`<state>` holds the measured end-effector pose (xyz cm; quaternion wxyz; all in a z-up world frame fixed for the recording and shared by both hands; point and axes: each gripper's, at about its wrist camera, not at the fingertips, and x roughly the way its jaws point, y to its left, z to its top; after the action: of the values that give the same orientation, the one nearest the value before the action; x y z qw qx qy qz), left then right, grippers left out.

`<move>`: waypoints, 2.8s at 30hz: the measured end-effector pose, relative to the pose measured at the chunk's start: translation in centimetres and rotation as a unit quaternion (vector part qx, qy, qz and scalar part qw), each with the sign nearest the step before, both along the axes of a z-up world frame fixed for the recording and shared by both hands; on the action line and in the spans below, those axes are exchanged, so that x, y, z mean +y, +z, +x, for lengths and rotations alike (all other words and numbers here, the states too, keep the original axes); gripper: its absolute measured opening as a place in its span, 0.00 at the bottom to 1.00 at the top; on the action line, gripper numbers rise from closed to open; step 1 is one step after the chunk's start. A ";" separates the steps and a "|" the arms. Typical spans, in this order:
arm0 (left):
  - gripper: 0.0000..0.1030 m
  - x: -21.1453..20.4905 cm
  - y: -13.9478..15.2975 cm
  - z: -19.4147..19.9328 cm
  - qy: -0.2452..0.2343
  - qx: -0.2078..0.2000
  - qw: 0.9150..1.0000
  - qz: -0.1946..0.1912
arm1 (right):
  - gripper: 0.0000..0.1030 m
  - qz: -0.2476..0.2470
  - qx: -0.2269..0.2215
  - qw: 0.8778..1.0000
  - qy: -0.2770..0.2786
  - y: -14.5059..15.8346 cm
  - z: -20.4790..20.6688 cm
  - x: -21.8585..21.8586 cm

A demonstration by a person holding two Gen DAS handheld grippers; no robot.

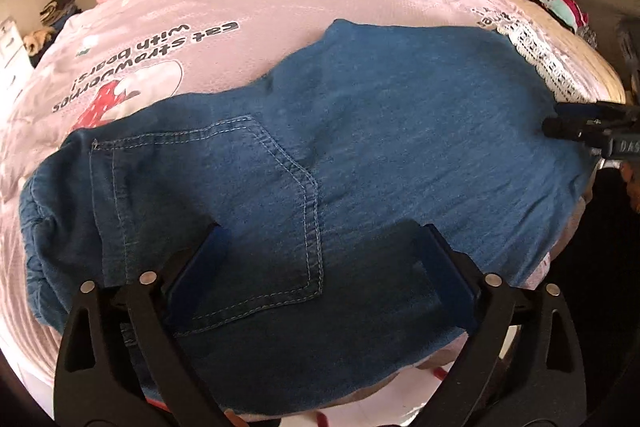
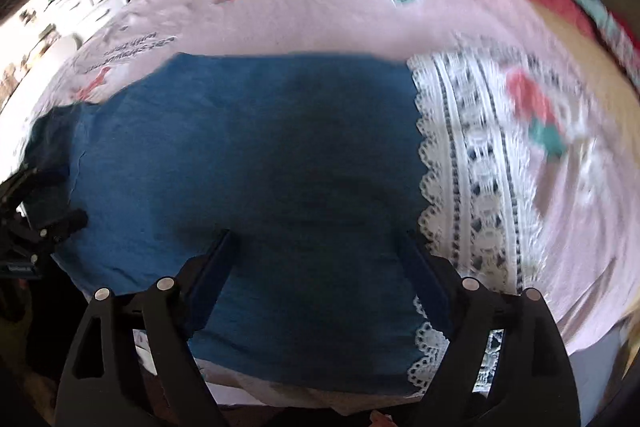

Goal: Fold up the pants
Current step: 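Open both grippers and smooth the folded denim flat, then grasp the lace-trimmed edge with the left gripper while the right gripper grasps it too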

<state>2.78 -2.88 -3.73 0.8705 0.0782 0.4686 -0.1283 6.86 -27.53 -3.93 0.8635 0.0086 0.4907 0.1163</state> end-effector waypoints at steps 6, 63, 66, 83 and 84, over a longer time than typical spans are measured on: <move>0.90 0.1 0.9 -0.3 0.000 -0.008 1.000 -0.009 | 0.84 0.010 -0.033 0.999 -0.011 1.0 -1.1 -0.5; 0.91 -24.0 3.7 14.9 -0.210 0.027 0.977 -0.021 | 0.88 0.163 -0.026 0.976 -0.139 -0.2 -5.8 -11.4; 0.88 -24.6 3.3 16.0 -0.222 0.036 0.974 -0.027 | 0.61 0.152 -0.019 0.979 -0.136 -0.5 -5.6 -11.0; 0.36 -26.5 0.7 18.2 -0.312 0.114 0.938 -0.096 | 0.37 0.170 -0.016 0.977 -0.124 -0.5 -4.2 -10.3; 0.36 -26.5 0.7 18.2 -0.313 0.113 0.938 -0.096 | 0.37 0.173 -0.015 0.977 -0.124 -0.6 -4.3 -10.3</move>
<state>20.95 -29.39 -3.06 0.7308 0.1221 0.5016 -0.4465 2.58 -37.84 -4.50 0.8640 0.2168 0.4451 0.0914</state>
